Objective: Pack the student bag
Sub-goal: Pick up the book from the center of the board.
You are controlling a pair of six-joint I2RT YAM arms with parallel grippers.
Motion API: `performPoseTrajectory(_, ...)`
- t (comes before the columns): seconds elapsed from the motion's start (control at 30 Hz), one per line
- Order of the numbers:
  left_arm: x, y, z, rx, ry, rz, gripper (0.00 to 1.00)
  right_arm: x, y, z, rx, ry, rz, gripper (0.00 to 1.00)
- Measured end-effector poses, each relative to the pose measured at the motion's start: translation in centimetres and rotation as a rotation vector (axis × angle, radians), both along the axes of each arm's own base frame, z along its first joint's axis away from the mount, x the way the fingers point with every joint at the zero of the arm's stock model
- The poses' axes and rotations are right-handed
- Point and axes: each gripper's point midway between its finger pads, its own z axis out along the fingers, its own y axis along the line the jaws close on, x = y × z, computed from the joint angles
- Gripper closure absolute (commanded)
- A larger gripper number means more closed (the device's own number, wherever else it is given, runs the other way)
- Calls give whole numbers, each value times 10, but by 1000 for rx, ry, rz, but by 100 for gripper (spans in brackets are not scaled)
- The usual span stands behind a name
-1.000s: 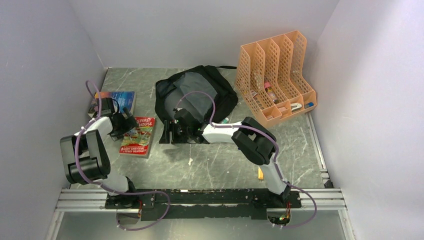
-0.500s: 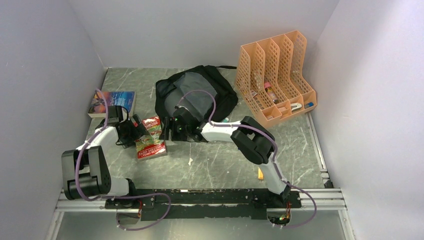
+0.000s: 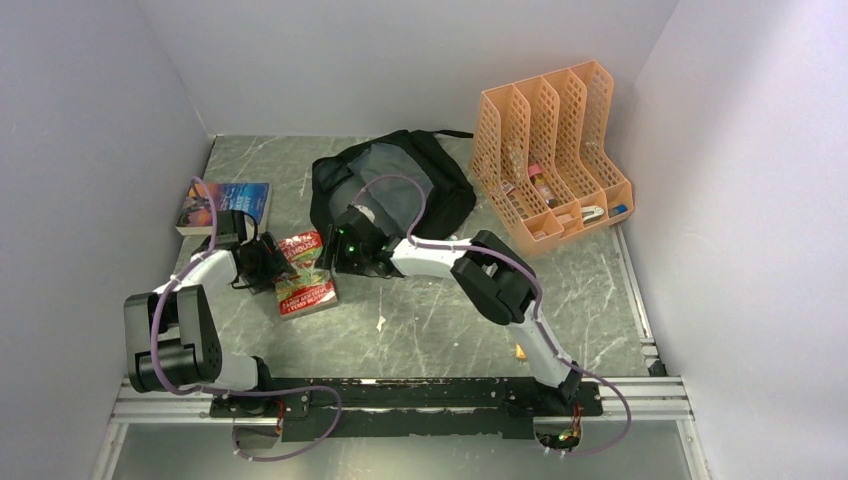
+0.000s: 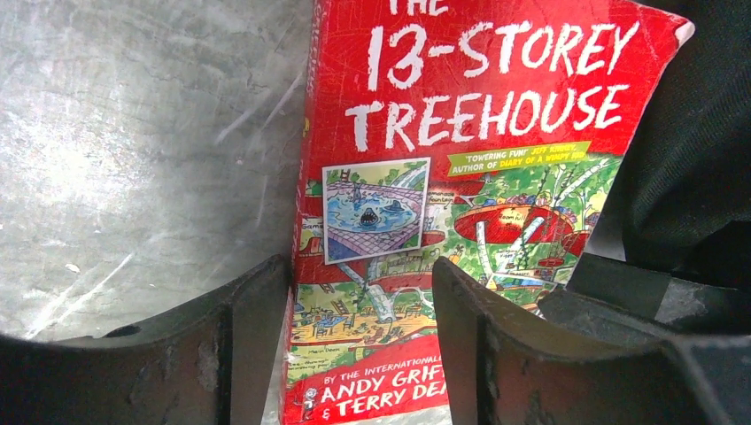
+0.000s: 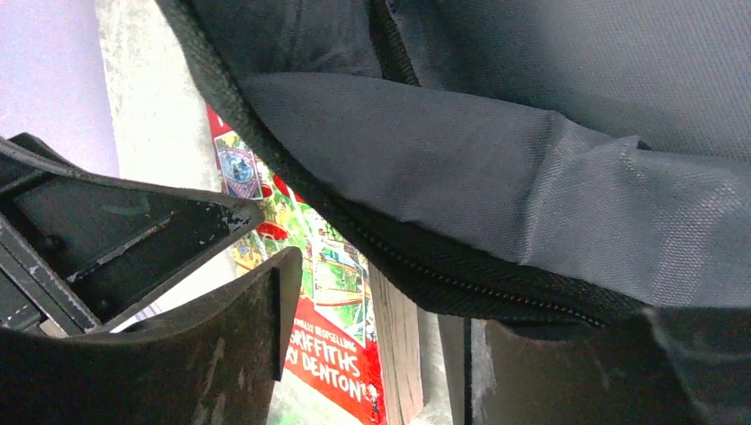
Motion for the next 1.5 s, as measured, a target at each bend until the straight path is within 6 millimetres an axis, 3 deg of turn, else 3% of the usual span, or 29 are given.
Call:
performPoseTrajectory(0.17,-1,-1,0,-4,-14,-3,36,2,2,-5,-2,16,-13,56)
performPoseTrajectory(0.27,-1,-3,0,-11,-18,-7,36,2,5,-7,1,22,-13,53)
performPoseTrajectory(0.33,0,-3,0,-13,-20,-8,36,3,6,-7,3,21,-8,57)
performPoseTrajectory(0.63,1,-5,2,-23,-30,-14,20,7,3,-14,5,7,-1,100)
performPoseTrajectory(0.73,1,-6,4,-26,-36,-14,16,8,3,-15,29,8,0,100)
performPoseTrajectory(1.03,-6,-7,5,-32,-13,-8,15,11,-1,-17,97,34,8,100)
performPoseTrajectory(1.33,-5,-17,5,-89,-58,2,18,13,-6,-18,134,63,10,100)
performPoseTrajectory(1.5,-2,-23,6,-124,-119,7,24,19,-11,-19,135,64,1,100)
